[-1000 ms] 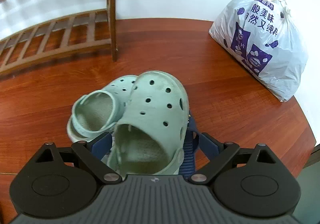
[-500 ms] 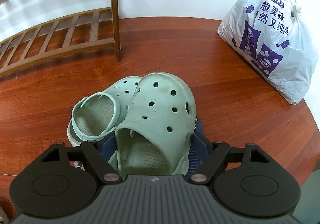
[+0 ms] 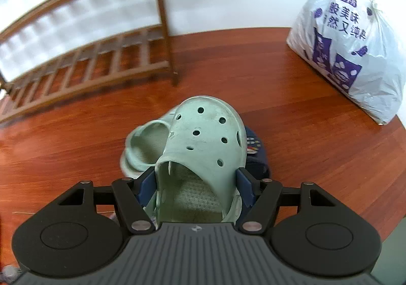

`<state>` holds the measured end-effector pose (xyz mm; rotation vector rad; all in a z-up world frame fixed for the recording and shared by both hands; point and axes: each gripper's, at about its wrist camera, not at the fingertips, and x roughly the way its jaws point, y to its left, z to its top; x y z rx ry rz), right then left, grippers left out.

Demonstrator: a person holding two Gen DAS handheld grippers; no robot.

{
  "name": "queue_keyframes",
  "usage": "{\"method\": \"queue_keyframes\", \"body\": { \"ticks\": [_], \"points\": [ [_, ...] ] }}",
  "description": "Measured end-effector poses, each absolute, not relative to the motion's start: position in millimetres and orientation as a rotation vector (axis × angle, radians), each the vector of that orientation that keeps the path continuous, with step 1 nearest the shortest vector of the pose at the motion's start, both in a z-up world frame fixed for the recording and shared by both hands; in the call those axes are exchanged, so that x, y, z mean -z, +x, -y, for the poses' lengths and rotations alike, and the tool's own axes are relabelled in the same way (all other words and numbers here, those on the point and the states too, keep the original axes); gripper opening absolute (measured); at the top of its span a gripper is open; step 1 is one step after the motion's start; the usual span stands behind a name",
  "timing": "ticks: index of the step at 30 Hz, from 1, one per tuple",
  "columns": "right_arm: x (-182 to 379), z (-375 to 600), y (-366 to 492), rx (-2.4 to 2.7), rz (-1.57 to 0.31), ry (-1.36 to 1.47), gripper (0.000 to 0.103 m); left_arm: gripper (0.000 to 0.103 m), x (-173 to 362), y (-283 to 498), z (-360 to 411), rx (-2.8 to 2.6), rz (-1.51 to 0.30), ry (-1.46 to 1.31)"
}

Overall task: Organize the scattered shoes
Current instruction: 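Carry the lavender sneaker with the left tool while the right tool carries the green clog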

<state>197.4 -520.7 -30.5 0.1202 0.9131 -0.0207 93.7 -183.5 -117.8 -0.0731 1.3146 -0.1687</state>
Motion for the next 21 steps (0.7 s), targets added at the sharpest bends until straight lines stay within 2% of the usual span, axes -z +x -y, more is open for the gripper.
{"method": "queue_keyframes", "body": {
  "ticks": [11,21],
  "points": [
    [7.3,465.2,196.3,-0.214,-0.919,0.23,0.072,0.08,95.0,81.7,193.2,0.209,-1.253,-0.028],
    [44.1,384.9,230.9,-0.368,-0.999,0.246,0.072,0.082,62.3,56.8,162.6,0.139,-1.192,-0.055]
  ]
}}
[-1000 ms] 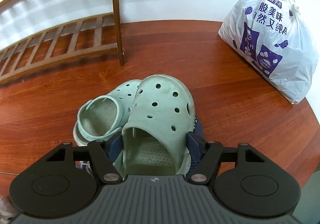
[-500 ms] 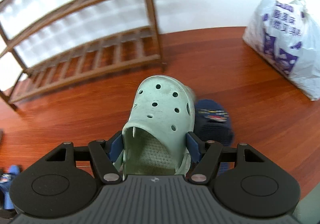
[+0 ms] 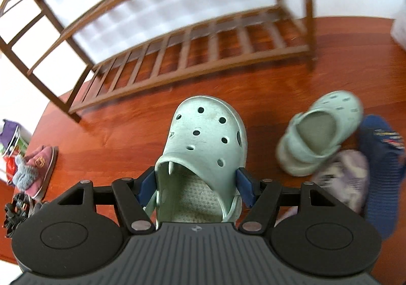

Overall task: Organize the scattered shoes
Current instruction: 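Carry the lavender sneaker with the left tool while the right tool carries the green clog, then set the lavender sneaker down with the left tool while the right tool sets the clog down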

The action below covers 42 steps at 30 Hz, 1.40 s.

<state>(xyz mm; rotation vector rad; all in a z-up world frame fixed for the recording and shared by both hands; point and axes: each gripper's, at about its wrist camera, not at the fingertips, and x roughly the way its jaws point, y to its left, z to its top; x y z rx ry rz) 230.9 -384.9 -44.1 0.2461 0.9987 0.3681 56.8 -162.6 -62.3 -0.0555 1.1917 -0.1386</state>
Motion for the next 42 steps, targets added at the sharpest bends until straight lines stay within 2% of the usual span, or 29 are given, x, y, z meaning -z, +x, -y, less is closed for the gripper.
{"method": "queue_keyframes", "body": {
  "ticks": [20,25,28,42],
  "points": [
    [120.7,311.0,267.8,-0.371,-1.102,0.118,0.074,0.082,54.7,24.9,89.3,-0.087,-1.187,-0.217],
    [121.2,307.6,268.6,-0.373,-1.102,0.088,0.078,0.082,55.9,26.8,81.3,-0.103,-1.189,-0.231],
    [118.4,308.0,267.4,-0.374,-1.097,0.077,0.088,0.082,53.5,27.5,80.9,-0.097,-1.191,-0.228],
    [57.0,337.2,219.1,-0.316,-1.01,0.131,0.09,0.086,44.3,46.1,93.8,0.104,-1.168,-0.115]
  ]
}}
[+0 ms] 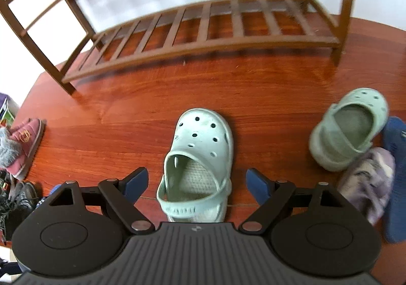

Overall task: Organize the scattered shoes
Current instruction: 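Set the lavender sneaker down with the left tool while the right tool sets the clog down, then grasp the lavender sneaker again with the left tool and move it beside its pair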

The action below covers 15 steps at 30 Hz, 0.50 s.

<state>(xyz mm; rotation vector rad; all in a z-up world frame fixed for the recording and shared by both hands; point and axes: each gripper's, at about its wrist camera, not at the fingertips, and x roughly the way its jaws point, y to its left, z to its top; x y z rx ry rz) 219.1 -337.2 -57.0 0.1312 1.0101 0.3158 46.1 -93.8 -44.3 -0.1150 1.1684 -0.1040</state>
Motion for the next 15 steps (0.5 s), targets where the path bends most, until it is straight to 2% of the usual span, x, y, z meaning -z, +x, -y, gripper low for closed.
{"method": "queue_keyframes", "body": {
  "ticks": [3,9,15],
  "points": [
    [45.0,349.5,206.6,-0.259,-0.984,0.14,0.098,0.087,44.2,48.5,98.1,0.156,-1.166,-0.102],
    [28.8,389.6,184.8,-0.08,-0.943,0.168,0.1,0.087,42.6,51.4,104.8,0.235,-1.158,-0.085],
    [44.0,419.5,174.8,0.072,-0.968,0.157,0.1,0.087,42.9,53.9,111.6,0.299,-1.163,-0.07]
  ]
}}
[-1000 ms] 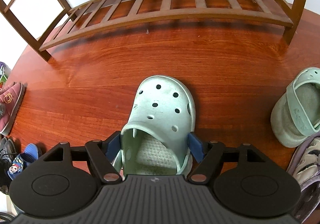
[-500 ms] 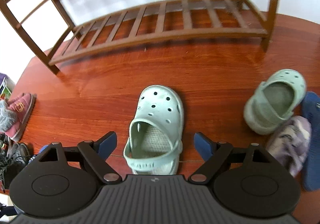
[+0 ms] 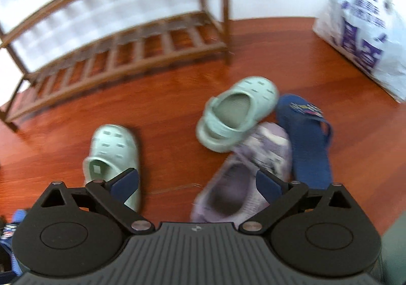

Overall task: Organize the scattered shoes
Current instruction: 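Grasp the lavender sneaker again with the left tool and move it beside its pair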

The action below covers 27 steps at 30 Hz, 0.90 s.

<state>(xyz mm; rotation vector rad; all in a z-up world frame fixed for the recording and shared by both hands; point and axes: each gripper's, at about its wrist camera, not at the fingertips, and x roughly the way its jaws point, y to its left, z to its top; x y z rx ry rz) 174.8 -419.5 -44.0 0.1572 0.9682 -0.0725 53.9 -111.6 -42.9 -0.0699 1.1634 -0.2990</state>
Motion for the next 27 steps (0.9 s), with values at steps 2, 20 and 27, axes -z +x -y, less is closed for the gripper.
{"method": "queue_keyframes", "body": {
  "ticks": [2,20,27],
  "points": [
    [56.4,427.7,173.1,0.105,-0.997,0.164,0.1,0.087,44.2,54.2,114.1,0.31,-1.171,-0.063],
    [93.6,488.9,154.6,0.09,-1.105,0.13,0.1,0.087,38.3,83.3,168.1,0.23,-1.155,-0.126],
    [91.1,534.0,151.5,0.018,-1.131,0.104,0.1,0.087,26.0,111.5,221.2,0.222,-1.126,-0.119]
  ]
}}
